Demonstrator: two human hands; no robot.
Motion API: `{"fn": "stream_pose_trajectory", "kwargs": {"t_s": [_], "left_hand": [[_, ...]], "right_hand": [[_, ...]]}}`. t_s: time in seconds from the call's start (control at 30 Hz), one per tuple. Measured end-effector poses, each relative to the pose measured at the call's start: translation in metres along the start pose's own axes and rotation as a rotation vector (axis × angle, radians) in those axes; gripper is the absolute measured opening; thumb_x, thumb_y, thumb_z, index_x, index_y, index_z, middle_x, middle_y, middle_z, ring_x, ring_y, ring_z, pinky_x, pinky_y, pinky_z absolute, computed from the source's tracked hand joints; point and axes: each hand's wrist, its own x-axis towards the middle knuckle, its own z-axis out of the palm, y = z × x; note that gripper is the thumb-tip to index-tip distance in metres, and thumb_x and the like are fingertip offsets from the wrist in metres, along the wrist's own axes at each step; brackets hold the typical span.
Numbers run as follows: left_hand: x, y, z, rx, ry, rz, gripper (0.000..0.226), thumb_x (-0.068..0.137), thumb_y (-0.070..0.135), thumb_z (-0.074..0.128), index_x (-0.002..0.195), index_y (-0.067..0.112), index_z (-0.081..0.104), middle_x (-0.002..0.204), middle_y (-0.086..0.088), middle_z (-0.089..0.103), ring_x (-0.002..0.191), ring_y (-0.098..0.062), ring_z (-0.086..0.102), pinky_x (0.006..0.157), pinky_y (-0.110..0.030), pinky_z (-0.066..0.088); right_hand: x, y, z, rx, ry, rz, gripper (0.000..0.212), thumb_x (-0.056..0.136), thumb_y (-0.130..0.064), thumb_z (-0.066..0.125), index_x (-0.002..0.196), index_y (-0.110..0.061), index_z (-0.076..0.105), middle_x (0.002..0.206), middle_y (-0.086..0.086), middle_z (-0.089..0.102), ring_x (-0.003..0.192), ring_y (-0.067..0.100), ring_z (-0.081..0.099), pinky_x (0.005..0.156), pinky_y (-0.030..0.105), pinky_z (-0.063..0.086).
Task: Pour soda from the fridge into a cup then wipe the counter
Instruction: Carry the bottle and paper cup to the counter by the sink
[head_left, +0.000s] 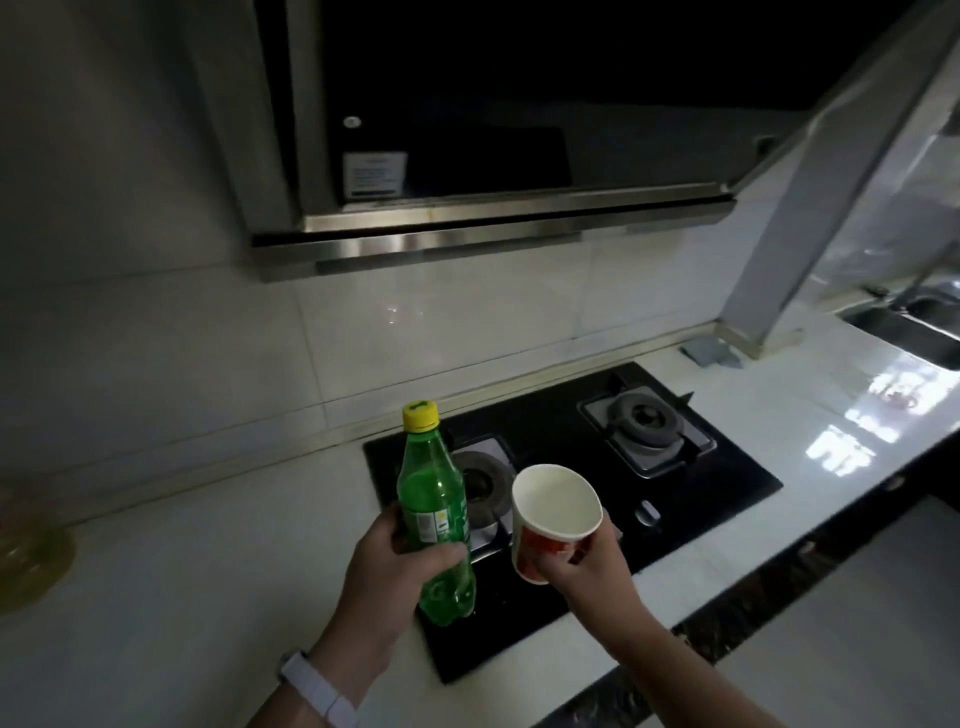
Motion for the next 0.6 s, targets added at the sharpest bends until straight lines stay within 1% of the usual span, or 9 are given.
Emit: {"fn": "stream_pose_trajectory", "kwargs": {"t_s": [0.07,0.17,0.23,0.3,0.33,0.4,0.47,0.53,0.6], "left_hand": [[0.003,0.005,0.033,0.019,-0.024,0.007,0.056,0.048,0.026,0.085,0.102,0.026,0.071,0.095,-0.001,0.077,0.088,-0.02,0.073,0.086,-0.046,0.057],[0.003,0.013,0.089,0.035,-0.078,0.02,0.051,0.055,0.019,0.084,0.104,0.024,0.07,0.096,-0.001,0.077,0.089,-0.019,0.073,0.084,-0.043,0.056],[0.003,0.016,0.129,0.039,-0.12,0.027,0.049,0.058,0.012,0.085,0.103,0.021,0.069,0.095,-0.003,0.077,0.087,-0.02,0.074,0.081,-0.041,0.056],[0.001,0.016,0.169,0.047,-0.147,0.038,0.05,0.056,0.011,0.085,0.103,0.018,0.069,0.094,-0.006,0.077,0.086,-0.022,0.074,0.078,-0.039,0.056],[0.001,0.015,0.189,0.051,-0.163,0.042,0.053,0.053,0.014,0.085,0.103,0.016,0.068,0.094,-0.006,0.077,0.087,-0.023,0.074,0.079,-0.04,0.056],[-0.001,0.013,0.23,0.052,-0.198,0.038,0.058,0.048,0.018,0.085,0.104,0.016,0.068,0.095,-0.007,0.077,0.089,-0.026,0.074,0.084,-0.044,0.056],[-0.001,0.009,0.269,0.052,-0.24,0.034,0.059,0.047,0.02,0.085,0.104,0.018,0.069,0.096,-0.007,0.077,0.09,-0.027,0.073,0.088,-0.049,0.055],[-0.002,0.004,0.307,0.062,-0.294,0.034,0.056,0.051,0.018,0.086,0.104,0.019,0.069,0.098,-0.008,0.077,0.092,-0.028,0.073,0.09,-0.053,0.054],[-0.007,0.0,0.343,0.068,-0.342,0.026,0.058,0.051,0.019,0.086,0.106,0.02,0.069,0.1,-0.007,0.076,0.093,-0.028,0.072,0.09,-0.053,0.054]], "right_hand": [[0.0,-0.001,-0.035,-0.002,0.042,0.0,0.084,0.048,-0.041,0.079,0.125,-0.034,0.045,0.116,-0.014,0.062,0.102,-0.005,0.061,0.074,0.009,0.049],[0.0,-0.003,-0.089,-0.002,0.108,0.001,0.079,0.045,-0.042,0.074,0.118,-0.038,0.045,0.114,-0.017,0.061,0.101,-0.009,0.06,0.073,0.008,0.047],[-0.001,-0.002,-0.127,0.009,0.151,0.001,0.086,0.044,-0.042,0.074,0.123,-0.037,0.042,0.117,-0.014,0.06,0.1,-0.009,0.059,0.076,0.011,0.046],[-0.004,0.0,-0.164,0.026,0.184,-0.001,0.09,0.044,-0.04,0.074,0.127,-0.033,0.041,0.117,-0.013,0.06,0.097,-0.011,0.059,0.073,0.011,0.047],[-0.006,0.002,-0.182,0.033,0.197,-0.001,0.089,0.046,-0.038,0.075,0.128,-0.032,0.041,0.117,-0.014,0.06,0.098,-0.011,0.059,0.072,0.01,0.048],[-0.009,0.007,-0.219,0.045,0.224,0.002,0.085,0.052,-0.031,0.08,0.127,-0.035,0.04,0.117,-0.014,0.059,0.101,-0.004,0.059,0.071,0.009,0.048],[-0.013,0.015,-0.256,0.063,0.257,0.007,0.08,0.06,-0.02,0.084,0.125,-0.035,0.039,0.117,-0.012,0.058,0.103,0.002,0.058,0.069,0.009,0.049],[-0.018,0.023,-0.292,0.075,0.3,0.009,0.076,0.069,-0.009,0.084,0.126,-0.033,0.039,0.118,-0.01,0.057,0.102,0.0,0.059,0.068,0.008,0.049],[-0.026,0.029,-0.326,0.076,0.342,0.002,0.076,0.071,-0.008,0.083,0.128,-0.031,0.039,0.119,-0.009,0.058,0.1,-0.009,0.059,0.069,0.007,0.048]]}}
